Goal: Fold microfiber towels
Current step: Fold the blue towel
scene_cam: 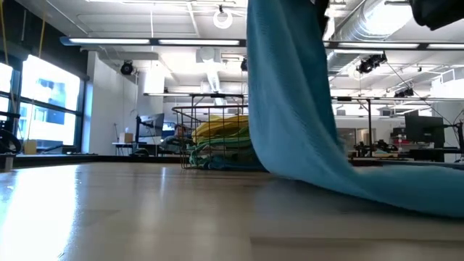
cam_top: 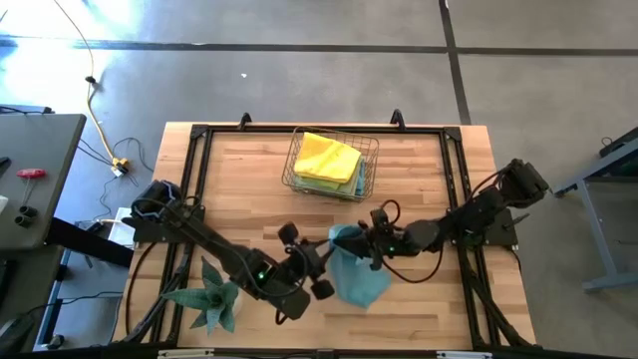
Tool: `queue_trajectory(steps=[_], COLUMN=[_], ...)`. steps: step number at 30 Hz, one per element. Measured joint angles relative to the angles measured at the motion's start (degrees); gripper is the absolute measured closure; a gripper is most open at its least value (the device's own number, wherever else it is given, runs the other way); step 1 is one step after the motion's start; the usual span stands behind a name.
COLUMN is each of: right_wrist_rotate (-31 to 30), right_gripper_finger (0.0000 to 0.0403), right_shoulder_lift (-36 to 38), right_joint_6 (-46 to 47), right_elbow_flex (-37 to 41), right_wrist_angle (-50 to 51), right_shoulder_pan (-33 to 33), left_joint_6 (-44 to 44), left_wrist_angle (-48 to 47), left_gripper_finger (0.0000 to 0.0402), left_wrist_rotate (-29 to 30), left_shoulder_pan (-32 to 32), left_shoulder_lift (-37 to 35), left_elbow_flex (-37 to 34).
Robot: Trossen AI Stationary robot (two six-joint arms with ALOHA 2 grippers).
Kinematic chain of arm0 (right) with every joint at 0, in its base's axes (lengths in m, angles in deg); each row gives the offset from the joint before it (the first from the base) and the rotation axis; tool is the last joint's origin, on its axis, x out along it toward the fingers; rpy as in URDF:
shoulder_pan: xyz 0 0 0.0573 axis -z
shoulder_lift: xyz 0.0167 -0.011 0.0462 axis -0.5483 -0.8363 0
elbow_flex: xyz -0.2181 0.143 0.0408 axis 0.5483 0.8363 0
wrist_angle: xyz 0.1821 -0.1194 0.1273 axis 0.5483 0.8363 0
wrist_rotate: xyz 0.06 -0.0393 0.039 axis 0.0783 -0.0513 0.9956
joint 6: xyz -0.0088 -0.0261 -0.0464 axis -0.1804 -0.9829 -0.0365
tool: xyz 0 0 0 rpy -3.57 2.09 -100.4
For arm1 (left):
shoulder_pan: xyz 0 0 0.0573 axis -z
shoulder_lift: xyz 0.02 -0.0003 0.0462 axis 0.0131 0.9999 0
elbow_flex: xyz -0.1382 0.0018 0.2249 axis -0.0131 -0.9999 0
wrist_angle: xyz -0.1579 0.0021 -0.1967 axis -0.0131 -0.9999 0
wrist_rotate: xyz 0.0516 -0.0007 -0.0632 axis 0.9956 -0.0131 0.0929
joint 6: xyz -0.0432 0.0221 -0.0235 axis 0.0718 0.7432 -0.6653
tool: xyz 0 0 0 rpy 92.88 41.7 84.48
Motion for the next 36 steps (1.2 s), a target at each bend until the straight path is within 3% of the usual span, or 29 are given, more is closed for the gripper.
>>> queue_trajectory(steps=[5,13,19,26,29,32,36], right_wrist_rotate=[3.0,2.2,-5.4,-20.8,-21.3,-21.6,-23.3], right_gripper_finger=[0.0403,0.0403,0.0403,0.0403,0.0403,0.0403,0.0403], right_shoulder_lift=[1.2,8.9,15.7,17.4,17.2,17.2,17.7], right_joint_6=[-4.6,-22.7,-32.9,-30.0,-32.0,-30.9,-26.4], right_elbow_flex=[0.0,0.0,0.0,-1.8,-6.1,-11.8,-19.0], right_wrist_angle=[-1.9,-0.6,6.3,12.1,19.5,33.8,54.2], right_shoulder_pan=[2.7,5.6,4.3,0.5,-0.3,-0.6,-0.8], left_joint_6=[1.1,1.3,10.5,12.6,10.5,10.3,10.8], left_wrist_angle=[1.0,2.3,2.4,3.6,4.7,5.1,5.6], left_gripper_finger=[0.0305,0.0305,0.0305,0.0305,0.0305,0.0305,0.0305], left_wrist_rotate=[1.7,5.7,14.8,13.2,6.5,-1.0,0.0], left_shoulder_pan=[-1.1,-1.4,-0.7,-3.0,-4.9,-7.0,-8.3], left_shoulder_lift=[0.0,-0.4,-0.6,-0.6,-0.6,-0.6,-0.6], left_elbow_flex=[0.0,0.9,5.3,8.3,8.2,8.2,8.2])
